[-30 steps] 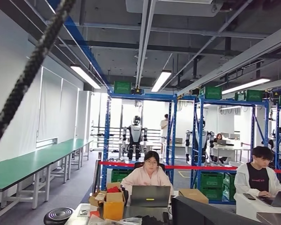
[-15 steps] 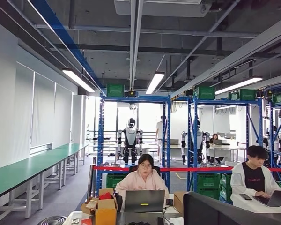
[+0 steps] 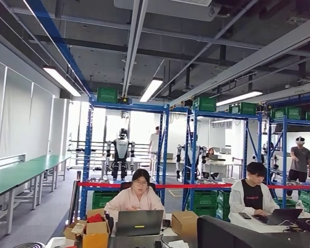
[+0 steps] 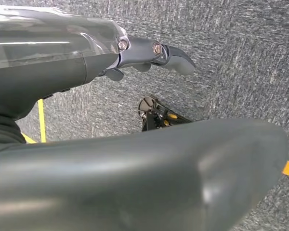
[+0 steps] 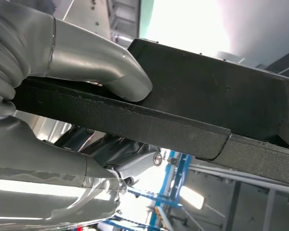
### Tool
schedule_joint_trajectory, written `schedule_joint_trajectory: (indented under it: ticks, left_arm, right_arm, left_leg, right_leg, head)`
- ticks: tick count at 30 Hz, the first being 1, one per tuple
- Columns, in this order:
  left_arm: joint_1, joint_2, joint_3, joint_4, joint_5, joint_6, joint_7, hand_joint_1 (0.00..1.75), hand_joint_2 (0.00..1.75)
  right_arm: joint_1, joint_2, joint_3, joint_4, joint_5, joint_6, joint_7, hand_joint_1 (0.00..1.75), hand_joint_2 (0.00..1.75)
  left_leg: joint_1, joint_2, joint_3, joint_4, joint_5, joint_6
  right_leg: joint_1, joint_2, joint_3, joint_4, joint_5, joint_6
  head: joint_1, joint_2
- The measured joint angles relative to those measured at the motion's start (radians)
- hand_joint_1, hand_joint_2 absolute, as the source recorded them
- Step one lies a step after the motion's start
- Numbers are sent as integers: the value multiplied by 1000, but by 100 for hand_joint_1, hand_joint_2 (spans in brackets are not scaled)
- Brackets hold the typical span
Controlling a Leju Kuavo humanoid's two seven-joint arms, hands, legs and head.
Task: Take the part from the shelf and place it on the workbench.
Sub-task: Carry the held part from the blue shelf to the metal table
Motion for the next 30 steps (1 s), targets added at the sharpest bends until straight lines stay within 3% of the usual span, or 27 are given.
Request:
schedule_joint_trajectory:
  ticks: [1, 2, 4, 6, 8, 11, 12, 14, 15, 16, 17, 19, 20, 21, 25, 27, 30]
  left_arm:
    - [1, 0, 0, 0, 0, 0, 0, 0, 175]
    - [1, 0, 0, 0, 0, 0, 0, 0, 175]
    - [1, -1, -1, 0, 0, 0, 0, 0, 175]
    - [0, -2, -1, 1, 0, 0, 0, 0, 175]
    - [0, -2, -2, 2, 1, 0, 0, 0, 175]
    - [-3, -3, -4, 2, 1, -2, 0, 0, 175]
    - [-4, -2, -5, 2, 1, -3, -1, 0, 175]
    - [-2, 0, -5, 2, 1, -3, -1, 0, 175]
    - [0, 1, -5, 2, 1, -3, -1, 0, 175]
    - [3, 2, -5, 2, 1, -3, 0, 0, 175]
    - [5, 2, -5, 2, 1, -2, 0, 0, 175]
    - [5, 3, -5, 2, 1, -3, 0, 0, 175]
    - [5, 3, -5, 2, 1, -3, 0, 0, 175]
    - [4, 3, -6, 2, 1, -3, 0, 0, 175]
    - [4, 3, -6, 2, 2, -3, 0, 0, 175]
    - [2, 4, -6, 2, 2, -3, -1, 0, 175]
    - [1, 4, -6, 2, 1, -3, -1, 0, 175]
  right_arm:
    - [1, 0, 0, 1, 3, -1, 0, 175, 175]
    - [1, 0, 0, 1, 5, -2, 0, 175, 175]
    - [1, 0, 0, 1, 8, -3, 1, 175, 175]
    - [-1, 0, 0, 1, 8, -3, 2, 175, 175]
    - [-2, 0, 0, -1, 9, -3, 4, 175, 175]
    - [-2, 2, 0, -4, 9, -3, 5, 175, 175]
    - [-2, 3, 0, -5, 9, -3, 4, 175, 175]
    - [0, 4, -1, -4, 9, -3, 5, 175, 175]
    - [2, 4, -1, -3, 9, -3, 5, 175, 175]
    - [3, 4, -1, -1, 9, -3, 5, 175, 175]
    - [3, 5, -1, 0, 9, -3, 5, 175, 175]
    - [3, 5, -1, 1, 9, -3, 5, 175, 175]
    - [3, 5, -1, 2, 9, -3, 5, 175, 175]
    - [2, 6, -1, 2, 9, -3, 5, 175, 175]
    - [3, 6, -1, 2, 10, -4, 4, 175, 175]
    - [2, 6, -1, 0, 9, -4, 2, 175, 175]
    - [5, 6, -1, 0, 9, -5, -1, 175, 175]
  left_leg:
    - [-3, 2, 10, 0, -8, 0]
    - [-7, 3, 22, -1, -16, 0]
    - [-12, 5, 45, -4, -32, 0]
    - [-10, 7, 56, -12, -39, -6]
    - [-8, 11, 60, -24, -41, -16]
    - [-10, 14, 57, -2, -64, -28]
    - [-9, 13, 32, 47, -85, -30]
    - [-9, 11, -50, 181, -125, -35]
    - [-9, 10, -86, 228, -126, -37]
    - [-8, 10, -107, 239, -105, -40]
    - [-7, 10, -108, 210, -63, -42]
    - [-5, 9, -79, 100, 29, -45]
    - [-5, 8, -60, 54, 50, -43]
    - [-6, 6, -48, 28, 51, -38]
    - [-8, 3, -34, 8, 22, -10]
    - [-3, 3, -21, 3, 15, -1]
    - [-3, 3, -2, 0, 0, 3]
  right_leg:
    - [2, -2, -16, 5, 21, -3]
    - [4, -2, -9, -35, 62, -10]
    - [16, -7, 32, -157, 144, -34]
    - [29, -14, 58, -225, 170, -55]
    - [36, -15, 67, -245, 161, -64]
    - [26, -13, 107, -299, 153, -67]
    - [23, -12, 119, -310, 150, -65]
    - [23, -7, 134, -315, 140, -67]
    - [23, -4, 144, -314, 132, -66]
    - [22, 0, 155, -314, 123, -65]
    - [22, 3, 168, -313, 113, -63]
    - [21, 7, 195, -307, 88, -53]
    - [21, 10, 203, -302, 77, -47]
    - [22, 11, 206, -298, 69, -41]
    - [20, 12, 204, -292, 52, -25]
    - [18, 6, 174, -225, 21, -15]
    - [14, -1, 46, -17, -38, -5]
  head:
    - [0, 0]
    - [0, 0]
    - [0, 0]
    - [0, 0]
    - [0, 1]
    - [-1, 1]
    - [-1, 0]
    - [0, 0]
    - [0, 0]
    - [0, 0]
    - [0, 0]
    - [0, 0]
    - [-1, 0]
    - [-1, 0]
    - [-2, 0]
    - [-2, 0]
    - [-2, 0]
